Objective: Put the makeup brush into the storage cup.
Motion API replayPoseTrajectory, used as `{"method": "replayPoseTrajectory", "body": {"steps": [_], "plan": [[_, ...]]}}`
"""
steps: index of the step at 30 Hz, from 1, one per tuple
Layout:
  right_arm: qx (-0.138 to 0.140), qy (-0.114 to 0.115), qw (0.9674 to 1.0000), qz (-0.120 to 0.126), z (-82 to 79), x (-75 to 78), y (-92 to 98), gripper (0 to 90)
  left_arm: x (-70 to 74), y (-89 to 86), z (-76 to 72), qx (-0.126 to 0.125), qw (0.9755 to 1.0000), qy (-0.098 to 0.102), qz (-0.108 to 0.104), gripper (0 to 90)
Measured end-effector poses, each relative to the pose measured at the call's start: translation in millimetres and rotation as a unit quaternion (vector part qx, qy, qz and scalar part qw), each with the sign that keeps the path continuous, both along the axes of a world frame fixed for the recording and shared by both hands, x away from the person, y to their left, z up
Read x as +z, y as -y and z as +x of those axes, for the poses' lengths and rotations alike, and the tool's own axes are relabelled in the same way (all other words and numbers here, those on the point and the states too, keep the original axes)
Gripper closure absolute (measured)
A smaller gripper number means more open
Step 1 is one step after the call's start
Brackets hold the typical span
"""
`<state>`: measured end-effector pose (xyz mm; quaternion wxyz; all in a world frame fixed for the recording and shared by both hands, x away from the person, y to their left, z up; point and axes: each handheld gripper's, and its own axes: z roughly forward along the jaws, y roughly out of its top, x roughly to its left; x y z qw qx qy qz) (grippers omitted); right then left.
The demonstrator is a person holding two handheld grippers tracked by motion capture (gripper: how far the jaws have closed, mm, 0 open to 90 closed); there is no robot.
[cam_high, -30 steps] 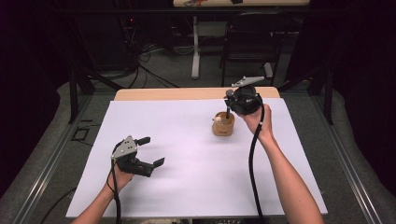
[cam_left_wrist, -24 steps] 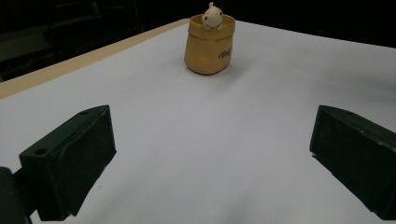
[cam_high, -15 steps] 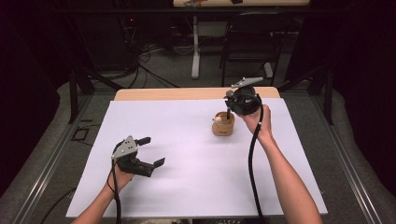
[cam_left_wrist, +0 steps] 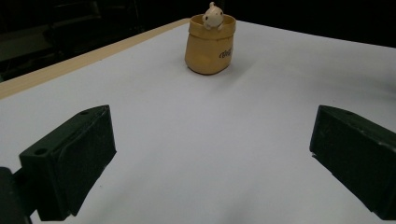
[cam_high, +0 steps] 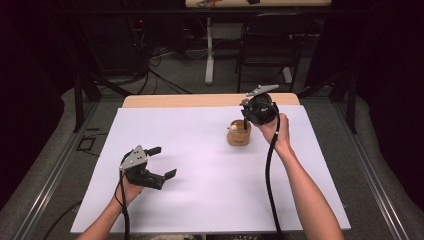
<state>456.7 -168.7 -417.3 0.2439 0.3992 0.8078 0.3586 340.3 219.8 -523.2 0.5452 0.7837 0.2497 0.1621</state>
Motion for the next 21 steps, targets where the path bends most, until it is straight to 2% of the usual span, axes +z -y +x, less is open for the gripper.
{"method": "replayPoseTrajectory", "body": {"steps": [21], "plan": [[-0.003,-0.011,0.9999,0.000,5.2,-8.1,-4.0,77.1,0.5,-0.1,0.0,-0.003,1.0000,0.002,-0.001,0.4]]}}
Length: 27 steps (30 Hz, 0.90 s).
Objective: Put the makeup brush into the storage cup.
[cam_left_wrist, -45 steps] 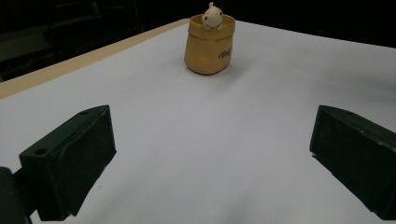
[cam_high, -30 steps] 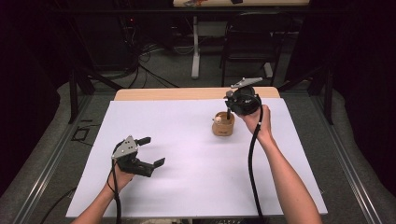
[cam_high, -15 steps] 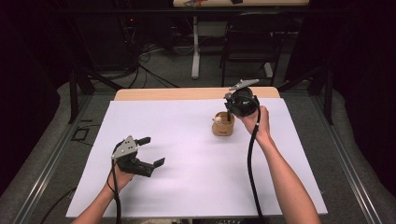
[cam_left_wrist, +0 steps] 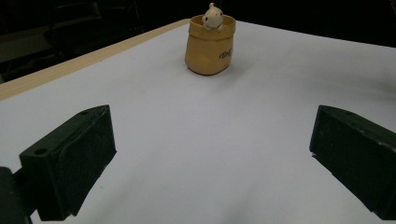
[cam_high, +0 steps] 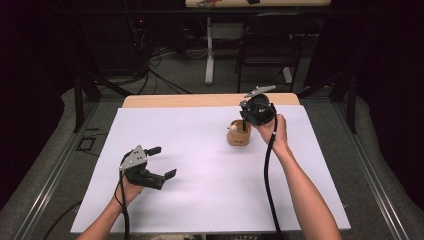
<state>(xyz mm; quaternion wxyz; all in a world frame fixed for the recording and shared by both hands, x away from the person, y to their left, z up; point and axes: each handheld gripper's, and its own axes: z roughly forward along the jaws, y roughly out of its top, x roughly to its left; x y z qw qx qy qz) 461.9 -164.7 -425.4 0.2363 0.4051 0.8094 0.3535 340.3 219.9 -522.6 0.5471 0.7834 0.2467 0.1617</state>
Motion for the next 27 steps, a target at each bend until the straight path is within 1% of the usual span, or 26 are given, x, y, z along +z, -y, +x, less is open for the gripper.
{"method": "replayPoseTrajectory", "body": {"steps": [3,7,9,10,11,13,16,18,19,22,24,25,26,27], "plan": [[-0.001,-0.002,1.0000,0.001,0.7,-1.3,0.0,77.1,-0.1,0.0,-0.2,0.004,1.0000,0.000,0.002,0.4],[-0.003,-0.006,1.0000,0.005,1.8,-4.5,0.2,76.9,0.1,0.1,-0.1,0.000,1.0000,0.001,0.001,0.4],[-0.008,-0.010,0.9998,0.013,2.5,-7.5,0.8,74.6,0.1,-0.1,-0.2,0.000,1.0000,0.000,0.000,0.4],[-0.011,-0.017,0.9995,0.025,3.0,-9.5,2.0,62.3,0.2,-0.1,-0.6,0.005,1.0000,0.001,0.002,0.4],[-0.014,-0.020,0.9993,0.028,3.1,-10.7,2.9,59.4,0.1,-0.2,-0.5,0.005,1.0000,0.000,0.003,0.4],[-0.019,-0.021,0.9988,0.040,1.9,-13.8,6.0,43.4,0.1,-0.3,-0.4,0.003,1.0000,-0.001,0.002,0.4],[-0.014,-0.020,0.9983,0.053,-3.1,-14.7,10.8,27.6,0.1,-0.2,-0.1,0.000,1.0000,-0.001,0.002,0.3],[-0.009,-0.019,0.9982,0.056,-6.9,-14.1,13.7,19.2,0.4,-0.2,-0.2,0.000,1.0000,-0.001,0.002,0.3],[-0.006,-0.018,0.9980,0.061,-9.0,-13.9,15.2,16.2,0.5,-0.1,-0.1,0.001,1.0000,-0.001,0.002,0.3],[0.007,-0.014,0.9978,0.064,-15.1,-14.0,18.3,9.1,1.3,-0.4,-0.6,0.002,1.0000,0.001,0.004,0.2],[0.016,-0.011,0.9974,0.069,-19.3,-13.6,20.0,5.0,2.1,-0.2,-1.0,0.009,0.9999,0.004,0.006,0.2],[0.019,-0.009,0.9974,0.070,-20.8,-13.4,20.7,3.9,2.7,-0.6,-0.2,0.001,1.0000,0.003,0.002,0.2],[0.022,-0.009,0.9972,0.071,-23.6,-12.8,21.4,1.8,3.4,-0.2,-0.8,0.008,0.9999,0.005,0.005,0.2],[0.025,-0.007,0.9971,0.072,-25.1,-12.6,22.0,0.5,4.5,-0.1,-0.5,0.004,1.0000,0.005,0.002,0.1]]}}
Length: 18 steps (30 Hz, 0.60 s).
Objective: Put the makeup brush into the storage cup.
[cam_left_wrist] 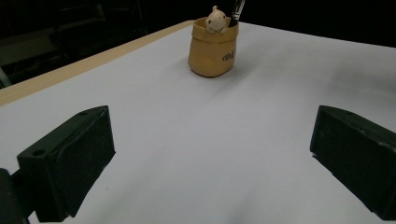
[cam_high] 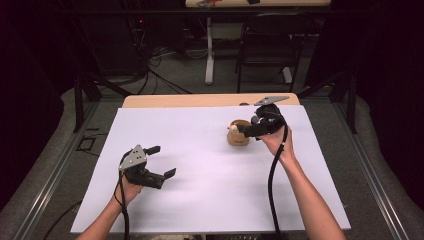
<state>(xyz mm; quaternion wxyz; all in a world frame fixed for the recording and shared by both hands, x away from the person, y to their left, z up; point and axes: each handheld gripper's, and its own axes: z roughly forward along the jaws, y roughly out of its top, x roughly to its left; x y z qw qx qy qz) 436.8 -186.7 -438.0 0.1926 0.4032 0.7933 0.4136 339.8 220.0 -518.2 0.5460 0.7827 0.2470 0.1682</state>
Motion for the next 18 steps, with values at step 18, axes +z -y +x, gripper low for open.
{"method": "replayPoseTrajectory", "body": {"steps": [18], "plan": [[0.062,0.063,0.9955,0.035,-51.4,7.4,13.3,0.0,18.8,5.7,-1.3,0.007,0.9996,0.026,-0.004,0.1]]}}
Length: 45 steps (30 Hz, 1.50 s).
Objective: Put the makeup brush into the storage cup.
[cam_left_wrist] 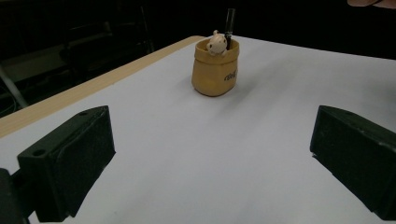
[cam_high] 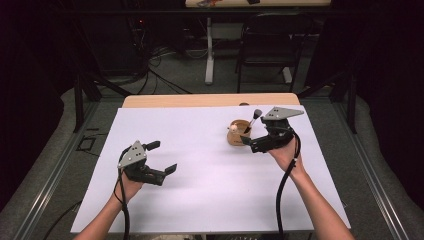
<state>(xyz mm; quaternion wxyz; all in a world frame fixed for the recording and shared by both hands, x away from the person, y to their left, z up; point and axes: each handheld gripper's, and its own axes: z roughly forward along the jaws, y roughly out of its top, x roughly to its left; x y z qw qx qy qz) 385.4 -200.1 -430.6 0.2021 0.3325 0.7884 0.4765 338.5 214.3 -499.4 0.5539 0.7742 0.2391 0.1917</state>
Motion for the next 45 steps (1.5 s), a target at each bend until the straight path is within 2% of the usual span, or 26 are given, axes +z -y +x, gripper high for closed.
{"method": "replayPoseTrajectory", "body": {"steps": [3,4,5,12,18,23,30,39,45], "plan": [[0.006,0.008,0.9999,0.001,-8.9,1.2,1.6,0.0,3.0,0.6,-0.7,0.003,1.0000,0.003,0.001,0.1],[0.009,0.012,0.9999,0.003,-11.5,1.4,2.4,0.0,3.8,0.1,-0.2,-0.005,1.0000,0.002,-0.001,0.1],[0.009,0.013,0.9999,0.003,-13.6,1.5,3.1,0.0,4.4,0.4,-1.4,0.004,1.0000,0.005,0.003,0.1],[0.016,0.020,0.9996,0.008,-29.4,-2.2,9.8,0.0,5.1,-4.2,-3.4,0.010,0.9999,-0.003,0.001,0.2],[0.019,0.020,0.9996,-0.002,-43.2,-9.9,14.6,0.0,6.9,-8.8,-10.6,0.016,0.9998,-0.002,0.008,0.2],[0.018,0.024,0.9995,0.007,-51.7,-14.5,21.0,0.0,7.4,-12.7,-16.7,0.019,0.9998,-0.003,0.011,0.1],[0.020,0.032,0.9993,0.007,-65.6,-21.5,28.8,0.0,5.9,-24.4,-29.4,0.028,0.9996,0.000,0.003,0.2],[0.016,0.049,0.9983,0.026,-87.3,-28.4,47.7,0.0,1.3,-39.5,-41.6,0.042,0.9991,-0.002,0.001,0.2],[0.010,0.045,0.9983,0.035,-97.6,-37.3,57.0,0.0,-1.8,-45.5,-49.4,0.047,0.9989,-0.003,0.000,0.3]]}}
